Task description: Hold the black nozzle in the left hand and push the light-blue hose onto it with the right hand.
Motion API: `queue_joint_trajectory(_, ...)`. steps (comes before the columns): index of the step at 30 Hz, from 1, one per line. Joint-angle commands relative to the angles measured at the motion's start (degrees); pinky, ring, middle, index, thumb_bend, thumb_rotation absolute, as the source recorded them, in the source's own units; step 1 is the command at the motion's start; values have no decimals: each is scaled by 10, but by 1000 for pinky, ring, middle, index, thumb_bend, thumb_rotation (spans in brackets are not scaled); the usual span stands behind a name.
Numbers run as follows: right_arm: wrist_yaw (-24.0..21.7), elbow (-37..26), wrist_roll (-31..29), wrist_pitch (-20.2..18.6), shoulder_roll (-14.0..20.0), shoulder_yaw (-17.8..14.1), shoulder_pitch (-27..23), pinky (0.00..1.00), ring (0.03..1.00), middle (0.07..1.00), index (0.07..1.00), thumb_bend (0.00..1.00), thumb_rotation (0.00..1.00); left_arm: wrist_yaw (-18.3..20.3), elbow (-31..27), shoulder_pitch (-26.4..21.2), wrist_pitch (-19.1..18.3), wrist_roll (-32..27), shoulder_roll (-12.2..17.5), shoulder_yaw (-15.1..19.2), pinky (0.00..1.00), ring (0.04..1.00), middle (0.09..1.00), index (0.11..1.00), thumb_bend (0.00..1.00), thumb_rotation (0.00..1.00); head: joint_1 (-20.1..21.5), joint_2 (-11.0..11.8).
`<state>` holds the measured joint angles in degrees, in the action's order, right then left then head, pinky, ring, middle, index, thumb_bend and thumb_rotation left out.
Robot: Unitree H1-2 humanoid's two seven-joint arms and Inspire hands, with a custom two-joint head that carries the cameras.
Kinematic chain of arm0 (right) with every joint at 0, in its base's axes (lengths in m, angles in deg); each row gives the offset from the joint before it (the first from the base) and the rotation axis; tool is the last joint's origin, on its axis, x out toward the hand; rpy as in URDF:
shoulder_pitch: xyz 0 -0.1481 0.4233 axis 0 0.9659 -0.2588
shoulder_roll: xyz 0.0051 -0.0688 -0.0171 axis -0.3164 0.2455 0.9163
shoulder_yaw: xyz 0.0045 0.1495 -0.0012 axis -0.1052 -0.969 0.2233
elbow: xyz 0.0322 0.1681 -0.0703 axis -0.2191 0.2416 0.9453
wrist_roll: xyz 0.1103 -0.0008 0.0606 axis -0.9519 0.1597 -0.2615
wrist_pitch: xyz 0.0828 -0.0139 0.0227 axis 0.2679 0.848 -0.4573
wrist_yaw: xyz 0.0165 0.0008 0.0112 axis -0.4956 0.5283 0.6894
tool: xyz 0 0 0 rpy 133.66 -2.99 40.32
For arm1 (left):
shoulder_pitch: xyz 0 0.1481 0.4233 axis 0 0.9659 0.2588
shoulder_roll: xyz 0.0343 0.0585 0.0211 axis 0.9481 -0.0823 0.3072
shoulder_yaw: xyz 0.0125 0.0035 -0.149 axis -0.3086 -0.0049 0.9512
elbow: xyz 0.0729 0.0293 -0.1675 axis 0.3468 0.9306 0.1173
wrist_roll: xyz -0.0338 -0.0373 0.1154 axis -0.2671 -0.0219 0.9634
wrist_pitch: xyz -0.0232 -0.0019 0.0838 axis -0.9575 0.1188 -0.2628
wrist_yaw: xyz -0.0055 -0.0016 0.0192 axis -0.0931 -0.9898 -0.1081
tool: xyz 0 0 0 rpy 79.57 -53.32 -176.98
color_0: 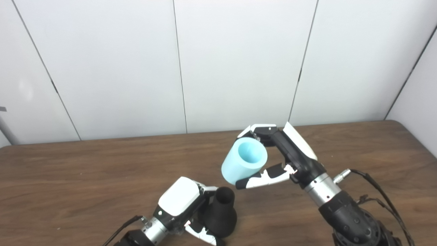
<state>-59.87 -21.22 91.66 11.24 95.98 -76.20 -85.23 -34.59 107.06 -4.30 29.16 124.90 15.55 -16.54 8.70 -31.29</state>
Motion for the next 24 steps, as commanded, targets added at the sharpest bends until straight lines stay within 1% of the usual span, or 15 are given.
queue_joint_trajectory(1, 8, -5, 0, 29, -3, 1, -6, 184, 248, 458, 528, 519, 0, -1, 49, 60, 9, -7, -12, -21, 262, 354, 451, 507, 522, 0, 0, -1)
queue_joint_trajectory(3, 10, 0, 2, 32, -6, 4, 2, 161, 228, 456, 529, 519, 0, -6, 50, 59, 10, -8, -12, -22, 243, 331, 437, 515, 520, 0, 1, -2)
queue_joint_trajectory(5, 10, 4, 3, 37, -7, 6, 8, 172, 245, 458, 527, 519, 0, -9, 50, 59, 10, -7, -11, -23, 207, 291, 424, 519, 518, 0, 1, -2)
queue_joint_trajectory(7, 12, 10, 5, 45, -8, 7, 10, 165, 236, 458, 527, 519, 0, -4, 48, 59, 9, -4, -11, -22, 215, 303, 428, 519, 519, 0, 1, -2)
queue_joint_trajectory(8, 13, 15, 5, 50, -8, 6, 11, 163, 234, 459, 526, 519, 0, -1, 47, 59, 9, -4, -11, -21, 247, 341, 444, 513, 521, 0, 1, -2)
queue_joint_trajectory(10, 14, 23, 0, 60, -10, 3, 11, 160, 232, 458, 528, 519, 0, 0, 46, 60, 9, -5, -11, -21, 265, 361, 455, 508, 522, 0, 1, -2)
queue_joint_trajectory(15, 15, 32, 2, 71, -12, -1, 12, 169, 234, 460, 525, 519, 0, 8, 42, 61, 6, -5, -12, -17, 264, 362, 471, 498, 523, 0, 0, -2)
queue_joint_trajectory(18, 13, 35, -2, 77, -13, -2, 13, 207, 278, 462, 524, 519, 0, 7, 44, 61, 7, -4, -13, -16, 238, 329, 442, 513, 521, 0, 0, -1)
queue_joint_trajectory(20, 11, 36, -3, 80, -12, -1, 13, 278, 350, 465, 519, 520, 0, 7, 44, 62, 7, -4, -14, -16, 273, 371, 466, 499, 522, 0, -2, 0)
queue_joint_trajectory(21, 11, 37, -3, 82, -12, -1, 14, 285, 356, 465, 519, 520, 0, 4, 45, 61, 7, -4, -14, -16, 269, 364, 463, 502, 522, 0, -2, 0)
queue_joint_trajectory(24, 10, 38, 2, 86, -12, 1, 13, 220, 295, 460, 525, 519, 0, -1, 47, 60, 8, -1, -14, -18, 253, 346, 456, 507, 522, 0, -2, 1)
